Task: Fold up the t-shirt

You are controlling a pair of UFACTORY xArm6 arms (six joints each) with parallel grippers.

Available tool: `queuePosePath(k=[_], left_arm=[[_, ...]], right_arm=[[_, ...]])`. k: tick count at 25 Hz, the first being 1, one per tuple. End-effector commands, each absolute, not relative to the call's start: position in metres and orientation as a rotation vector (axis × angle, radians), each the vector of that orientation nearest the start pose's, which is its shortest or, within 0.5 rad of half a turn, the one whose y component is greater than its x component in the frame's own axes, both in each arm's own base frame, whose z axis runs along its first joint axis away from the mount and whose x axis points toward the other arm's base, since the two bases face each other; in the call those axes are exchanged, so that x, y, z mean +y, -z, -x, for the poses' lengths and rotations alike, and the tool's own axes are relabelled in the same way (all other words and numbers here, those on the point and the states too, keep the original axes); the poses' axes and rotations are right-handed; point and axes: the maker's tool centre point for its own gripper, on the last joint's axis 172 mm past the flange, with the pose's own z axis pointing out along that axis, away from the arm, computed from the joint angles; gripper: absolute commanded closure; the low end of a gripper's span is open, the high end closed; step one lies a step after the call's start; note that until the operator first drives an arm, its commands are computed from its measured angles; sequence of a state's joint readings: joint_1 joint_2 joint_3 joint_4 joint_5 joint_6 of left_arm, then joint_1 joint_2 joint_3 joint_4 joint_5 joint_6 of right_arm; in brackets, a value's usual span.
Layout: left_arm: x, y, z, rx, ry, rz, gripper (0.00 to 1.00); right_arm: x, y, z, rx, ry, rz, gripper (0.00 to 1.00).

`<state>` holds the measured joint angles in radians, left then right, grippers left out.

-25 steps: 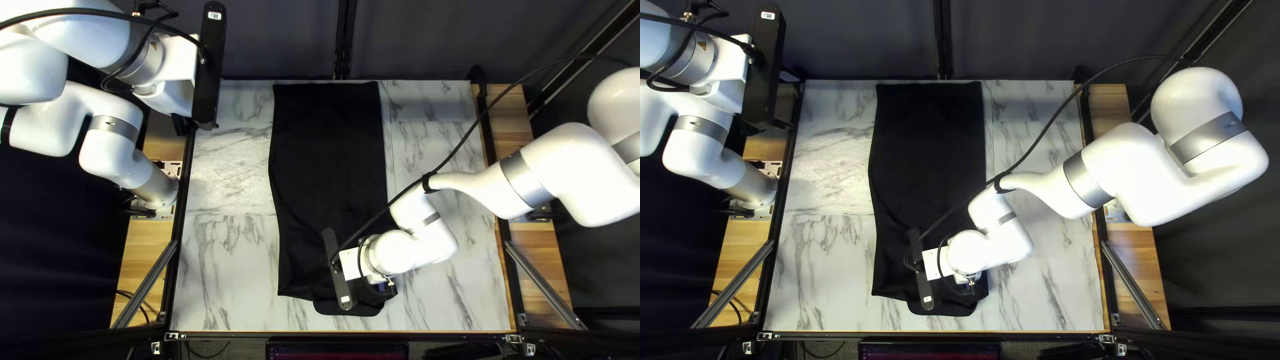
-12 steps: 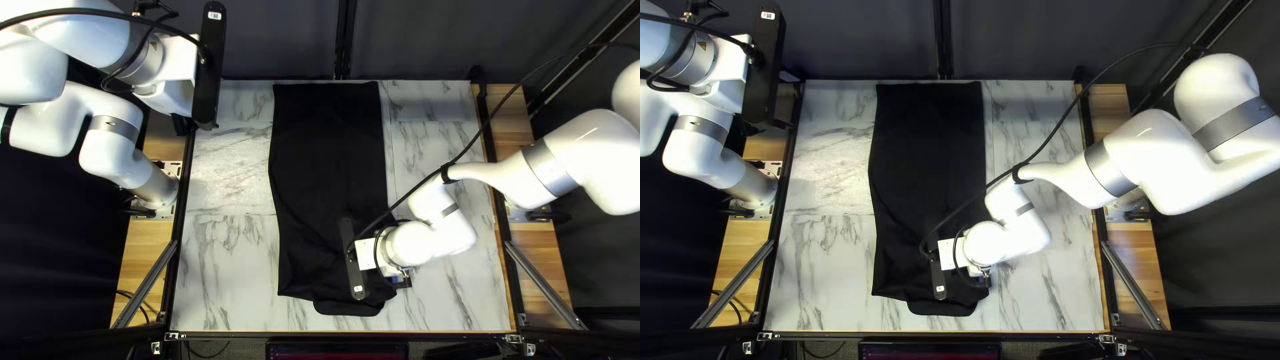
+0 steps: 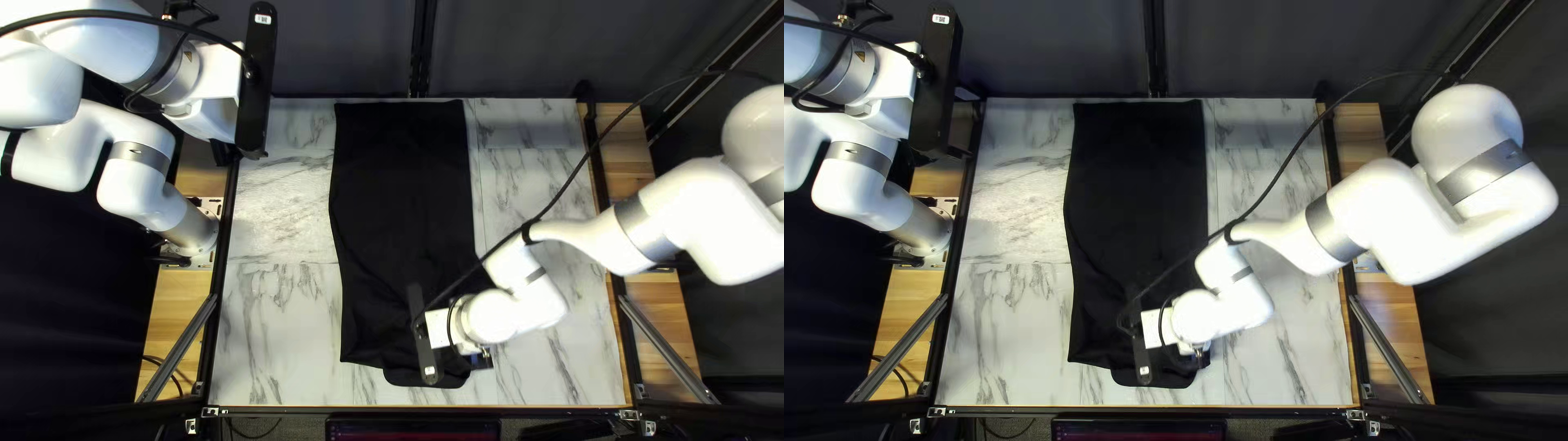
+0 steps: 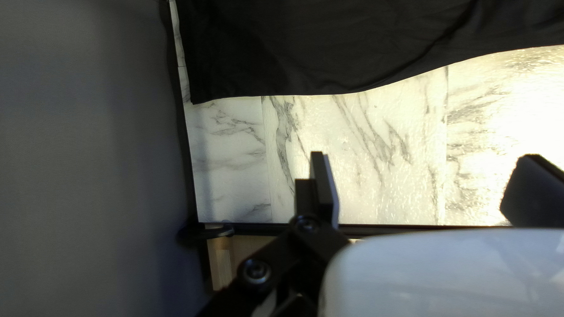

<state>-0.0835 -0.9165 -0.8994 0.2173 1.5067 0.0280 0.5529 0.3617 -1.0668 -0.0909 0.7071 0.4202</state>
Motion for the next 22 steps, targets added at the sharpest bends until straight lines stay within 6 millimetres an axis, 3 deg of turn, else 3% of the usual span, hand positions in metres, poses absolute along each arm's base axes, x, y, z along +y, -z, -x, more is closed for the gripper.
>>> queuePosePath(k=[1, 5, 11, 22], left_arm=[[0.034, -0.414, -0.277, 0.133, 0.460, 2.894, 0.00], [0.034, -0.414, -0.277, 0.133, 0.460, 2.894, 0.00], [0.034, -0.414, -0.277, 0.133, 0.460, 2.894, 0.00], [0.034, -0.414, -0.277, 0.133, 0.460, 2.894, 0.00]], right_arm=[[0.257, -0.048, -0.431, -0.295, 0.041, 3.193, 0.00], [0.245, -0.062, -0.433, -0.272, 0.050, 3.217, 0.00], [0.219, -0.057, -0.433, -0.253, 0.035, 3.246, 0.00], [0.219, -0.057, -0.433, -0.254, 0.037, 3.246, 0.00]])
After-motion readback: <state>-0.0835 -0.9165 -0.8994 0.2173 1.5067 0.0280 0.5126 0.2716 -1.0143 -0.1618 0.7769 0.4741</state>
